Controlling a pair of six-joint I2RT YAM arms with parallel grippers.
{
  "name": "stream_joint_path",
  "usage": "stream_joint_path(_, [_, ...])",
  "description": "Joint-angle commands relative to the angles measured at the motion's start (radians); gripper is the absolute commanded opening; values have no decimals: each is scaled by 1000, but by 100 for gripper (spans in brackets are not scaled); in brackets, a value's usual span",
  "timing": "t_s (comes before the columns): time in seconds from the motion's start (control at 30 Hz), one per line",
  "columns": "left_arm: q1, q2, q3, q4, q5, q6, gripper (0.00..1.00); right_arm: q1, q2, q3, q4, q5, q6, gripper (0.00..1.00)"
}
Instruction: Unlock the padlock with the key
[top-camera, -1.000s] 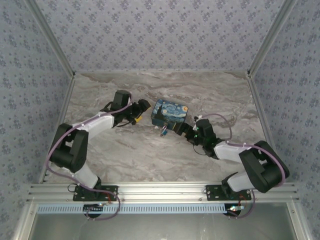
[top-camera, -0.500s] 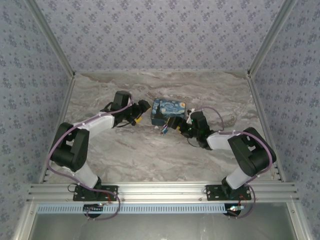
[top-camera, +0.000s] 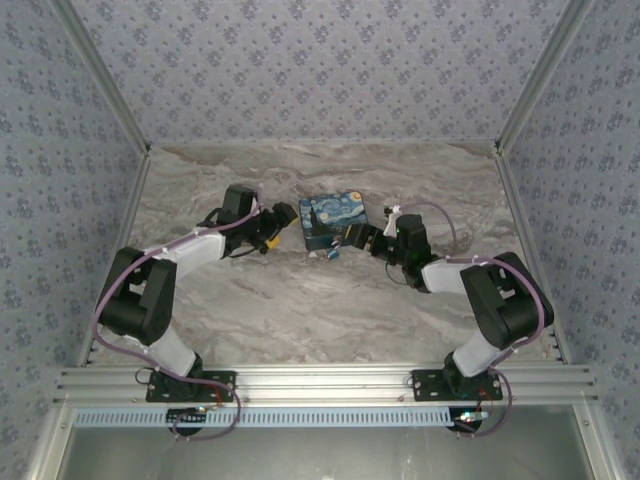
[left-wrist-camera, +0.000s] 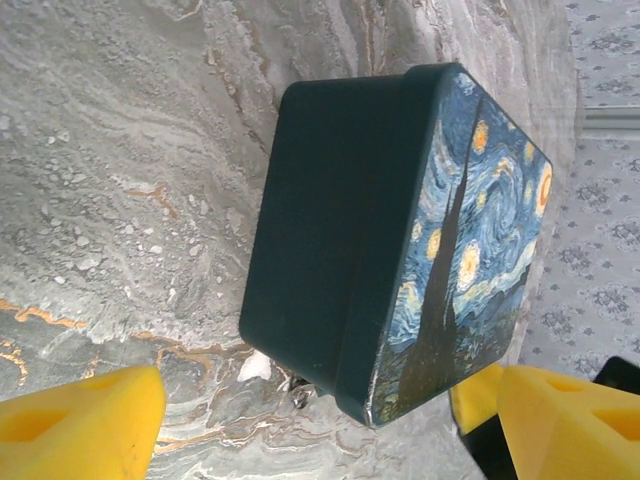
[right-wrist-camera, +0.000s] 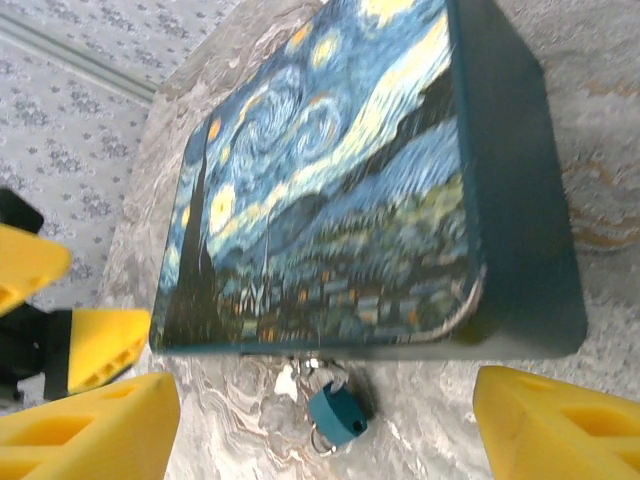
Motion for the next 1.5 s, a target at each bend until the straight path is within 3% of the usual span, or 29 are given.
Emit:
stream_joint_path(0.0, [7,2,-6,52,48,12,86,42,-8,-53,114,-36,-66,76])
stream_joint_path(0.23, [6,62,14,98,98,10,86,102,158,-46,339,-67,-24,75])
stream_joint_path(0.7, [4,165,36,129,129,7,86,119,266,8,363,-27,-32,74])
stream_joint_path(0.97, [-3,183,36,136,141,3,86,112,314,31,440,-74,-27,74])
stream_joint_path(1.2, [-7,188,36,132,140,2,86,109,322,12,480,-76,-19,66])
stream_joint_path(1.47, [-7,189,31,122,135,1,86,98,321,-11,516,-91,-12,50])
